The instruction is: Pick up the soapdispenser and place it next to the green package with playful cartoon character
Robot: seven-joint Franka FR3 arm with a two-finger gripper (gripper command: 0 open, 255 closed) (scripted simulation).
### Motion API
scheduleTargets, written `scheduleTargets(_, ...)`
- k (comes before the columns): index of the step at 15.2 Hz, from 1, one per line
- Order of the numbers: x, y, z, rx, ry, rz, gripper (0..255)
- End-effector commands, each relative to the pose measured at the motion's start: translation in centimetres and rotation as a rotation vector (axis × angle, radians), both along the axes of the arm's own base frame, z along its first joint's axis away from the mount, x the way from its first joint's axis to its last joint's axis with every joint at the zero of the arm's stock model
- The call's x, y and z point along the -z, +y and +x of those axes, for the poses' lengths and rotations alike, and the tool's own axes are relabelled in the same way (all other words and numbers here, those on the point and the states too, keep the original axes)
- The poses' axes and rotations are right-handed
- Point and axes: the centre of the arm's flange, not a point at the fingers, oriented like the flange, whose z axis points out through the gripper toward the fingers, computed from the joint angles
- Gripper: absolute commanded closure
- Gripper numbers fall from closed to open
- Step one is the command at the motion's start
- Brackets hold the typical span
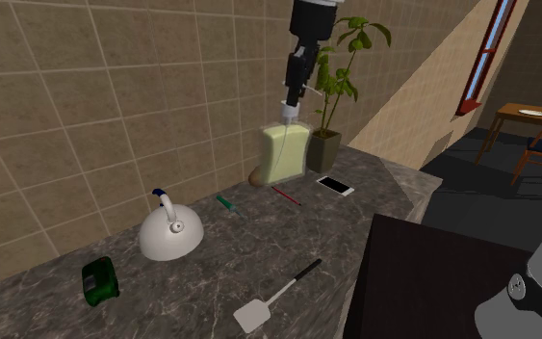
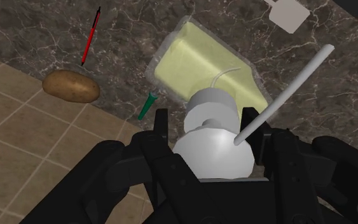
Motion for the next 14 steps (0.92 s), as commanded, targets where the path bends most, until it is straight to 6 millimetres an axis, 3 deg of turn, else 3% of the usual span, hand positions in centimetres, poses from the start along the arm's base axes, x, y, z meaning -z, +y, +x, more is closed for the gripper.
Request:
scheduleTargets(1, -1.1, 0.0, 0.0, 0.0, 0.0, 0.0, 255)
scheduleTargets(4, -2.3, 0.0, 0.0, 0.0, 0.0, 0.0, 255)
scheduleTargets(14, -2.3, 10.5, 8.0, 0.0, 0.0, 0.0, 255)
